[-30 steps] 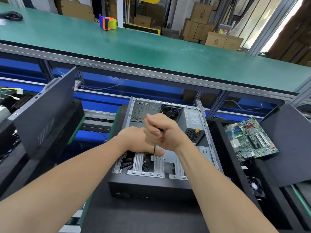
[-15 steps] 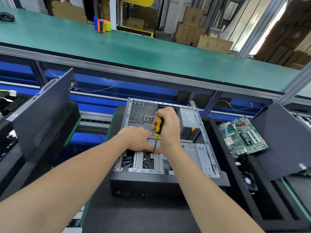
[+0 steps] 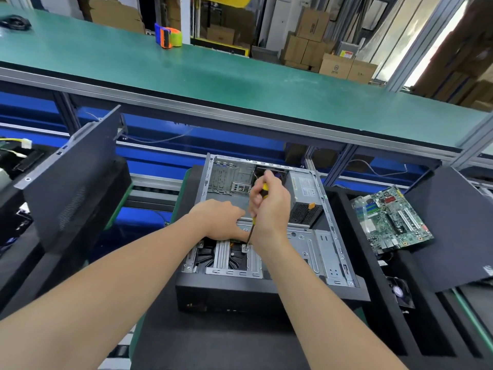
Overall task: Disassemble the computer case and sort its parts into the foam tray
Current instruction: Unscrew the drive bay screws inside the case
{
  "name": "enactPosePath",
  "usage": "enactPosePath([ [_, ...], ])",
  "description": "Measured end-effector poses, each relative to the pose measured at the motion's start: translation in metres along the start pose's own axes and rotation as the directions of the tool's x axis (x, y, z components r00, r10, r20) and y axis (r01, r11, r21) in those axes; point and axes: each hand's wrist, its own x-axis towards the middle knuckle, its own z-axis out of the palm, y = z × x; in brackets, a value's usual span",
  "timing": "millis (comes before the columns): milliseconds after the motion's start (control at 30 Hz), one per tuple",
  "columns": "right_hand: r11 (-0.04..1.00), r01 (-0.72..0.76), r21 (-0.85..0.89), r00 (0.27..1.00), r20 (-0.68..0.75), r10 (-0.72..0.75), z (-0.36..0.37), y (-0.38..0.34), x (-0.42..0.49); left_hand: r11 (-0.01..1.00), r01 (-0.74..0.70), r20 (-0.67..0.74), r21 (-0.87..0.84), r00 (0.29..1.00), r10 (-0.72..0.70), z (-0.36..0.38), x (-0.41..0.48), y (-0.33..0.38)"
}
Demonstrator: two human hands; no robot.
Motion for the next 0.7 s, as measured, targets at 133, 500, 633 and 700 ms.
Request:
enactPosePath([
  [133, 0.992, 0.063, -0.107, 0.970, 0.242, -0.036, -0.004, -0.004, 0.004, 1.000, -0.004, -0.010, -0.015, 1.000, 0.004, 0.001, 0.002, 0.001],
  [500, 0.969, -0.240, -0.058, 0.522, 0.834, 0.179, -0.031, -0.012, 0.035, 0.995, -0.041, 0.012, -0.090, 0.999, 0.043, -0.001, 0.000, 0.005],
  [633, 0.948, -0.318, 0.008, 0.530, 0.830, 0.171, -0.035, -0.015, 0.042, 0.998, -0.008, -0.003, -0.055, 1.000, 0.007, -0.002, 0.001, 0.004],
  [700, 0.949, -0.310, 0.055, 0.603, 0.783, 0.152, -0.036, -0.012, 0.040, 0.999, -0.003, 0.001, -0.046, 1.000, 0.003, -0.004, -0.001, 0.004],
])
